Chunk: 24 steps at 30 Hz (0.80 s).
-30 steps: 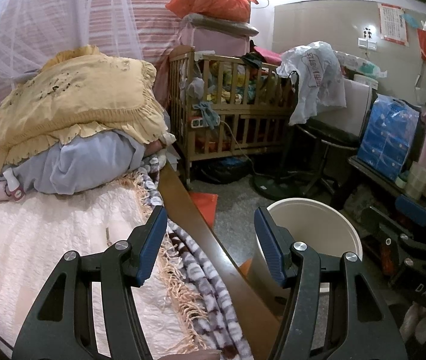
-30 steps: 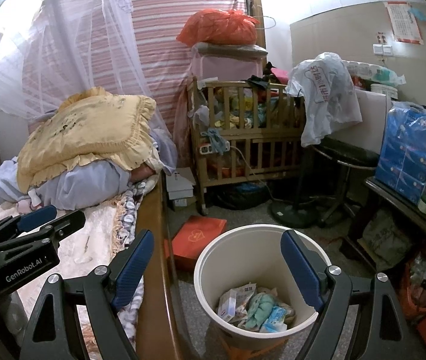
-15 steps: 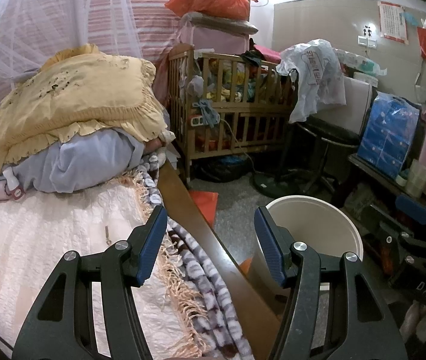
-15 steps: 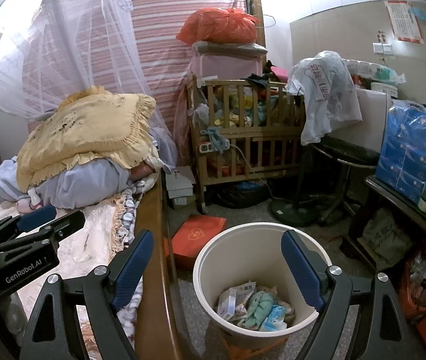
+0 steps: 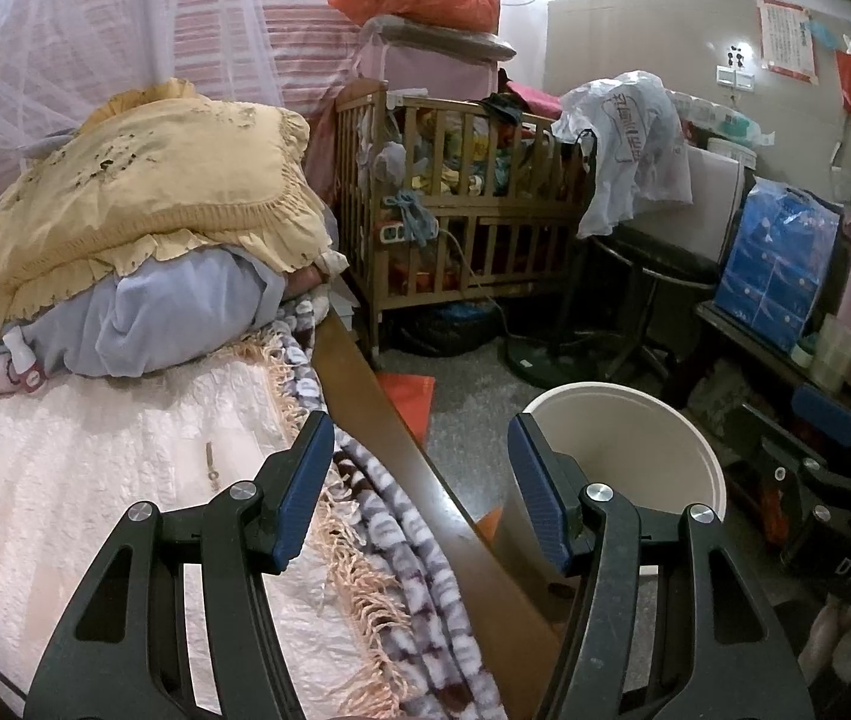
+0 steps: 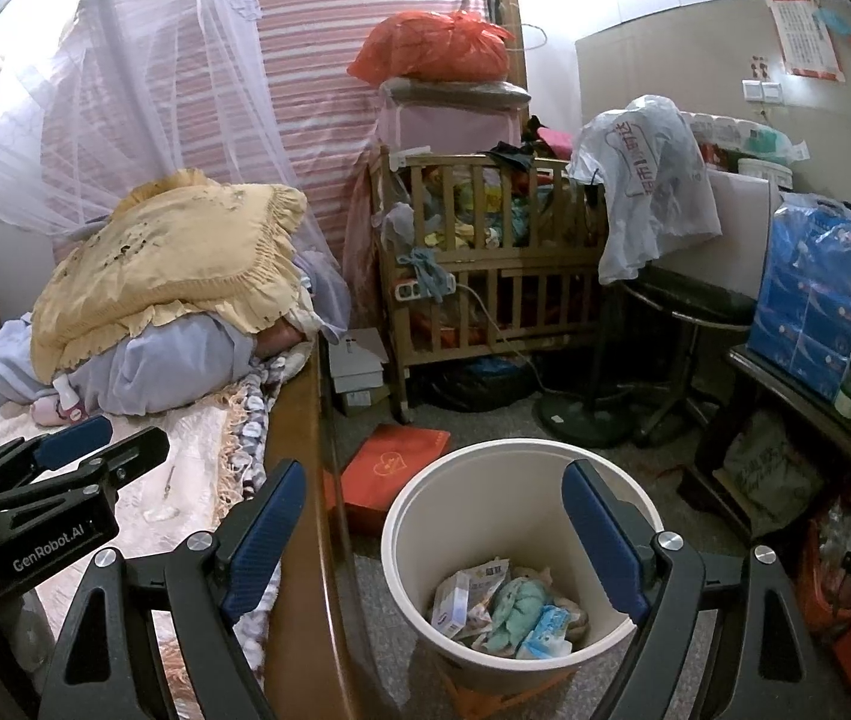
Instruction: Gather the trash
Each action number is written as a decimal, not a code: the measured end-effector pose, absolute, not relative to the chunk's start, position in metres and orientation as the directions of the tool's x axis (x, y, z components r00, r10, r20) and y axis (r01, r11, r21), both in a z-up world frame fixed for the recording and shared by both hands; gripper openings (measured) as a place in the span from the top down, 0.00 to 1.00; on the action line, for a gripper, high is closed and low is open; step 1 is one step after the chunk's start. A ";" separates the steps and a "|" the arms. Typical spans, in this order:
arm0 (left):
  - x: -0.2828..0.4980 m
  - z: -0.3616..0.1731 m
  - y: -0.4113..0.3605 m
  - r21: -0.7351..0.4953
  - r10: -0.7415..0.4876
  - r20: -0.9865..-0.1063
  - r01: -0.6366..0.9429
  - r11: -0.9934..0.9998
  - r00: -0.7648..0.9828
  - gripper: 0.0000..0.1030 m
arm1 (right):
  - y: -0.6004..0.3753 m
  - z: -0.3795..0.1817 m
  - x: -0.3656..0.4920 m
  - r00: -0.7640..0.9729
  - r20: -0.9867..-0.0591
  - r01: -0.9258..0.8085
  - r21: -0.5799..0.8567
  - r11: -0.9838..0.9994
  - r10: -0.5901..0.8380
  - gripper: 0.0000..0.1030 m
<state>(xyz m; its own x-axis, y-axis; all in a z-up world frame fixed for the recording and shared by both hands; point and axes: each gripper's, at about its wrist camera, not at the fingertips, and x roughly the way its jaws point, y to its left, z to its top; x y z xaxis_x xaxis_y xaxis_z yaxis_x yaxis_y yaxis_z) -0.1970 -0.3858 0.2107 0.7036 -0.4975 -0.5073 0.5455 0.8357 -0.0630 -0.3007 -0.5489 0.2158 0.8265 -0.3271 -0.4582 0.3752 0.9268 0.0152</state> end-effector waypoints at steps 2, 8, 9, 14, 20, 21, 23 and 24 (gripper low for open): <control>-0.198 0.210 -0.387 -0.064 -0.497 -0.509 0.546 0.836 0.702 0.43 | -0.549 0.215 -0.301 0.826 -0.459 0.375 0.016 0.927 -0.327 0.17; -0.197 0.208 -0.386 -0.066 -0.497 -0.512 0.544 0.836 0.701 0.43 | -0.551 0.215 -0.301 0.825 -0.463 0.374 0.019 0.927 -0.324 0.17; -0.198 0.208 -0.386 -0.068 -0.497 -0.513 0.544 0.836 0.700 0.43 | -0.552 0.213 -0.302 0.824 -0.465 0.375 0.020 0.927 -0.323 0.17; -0.198 0.207 -0.386 -0.068 -0.497 -0.514 0.545 0.836 0.699 0.43 | -0.554 0.209 -0.304 0.823 -0.467 0.376 0.019 0.927 -0.324 0.17; -0.197 0.205 -0.386 -0.069 -0.499 -0.516 0.547 0.834 0.696 0.43 | -0.553 0.210 -0.304 0.822 -0.468 0.376 0.019 0.926 -0.324 0.16; -0.199 0.204 -0.386 -0.068 -0.499 -0.516 0.547 0.834 0.696 0.43 | -0.554 0.210 -0.305 0.822 -0.468 0.376 0.019 0.926 -0.324 0.16; -0.198 0.204 -0.386 -0.068 -0.499 -0.517 0.548 0.833 0.695 0.43 | -0.553 0.210 -0.303 0.822 -0.469 0.376 0.020 0.926 -0.324 0.16; -0.198 0.204 -0.386 -0.068 -0.499 -0.517 0.548 0.834 0.695 0.43 | -0.553 0.211 -0.302 0.822 -0.469 0.376 0.021 0.926 -0.323 0.16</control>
<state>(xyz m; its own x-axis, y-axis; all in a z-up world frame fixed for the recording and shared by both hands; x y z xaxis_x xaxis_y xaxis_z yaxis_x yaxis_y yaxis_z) -0.1983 -0.3863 0.2041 0.6955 -0.4995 -0.5166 0.5481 0.8336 -0.0681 -0.3024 -0.5532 0.2108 0.8221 -0.3233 -0.4687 0.3760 0.9264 0.0206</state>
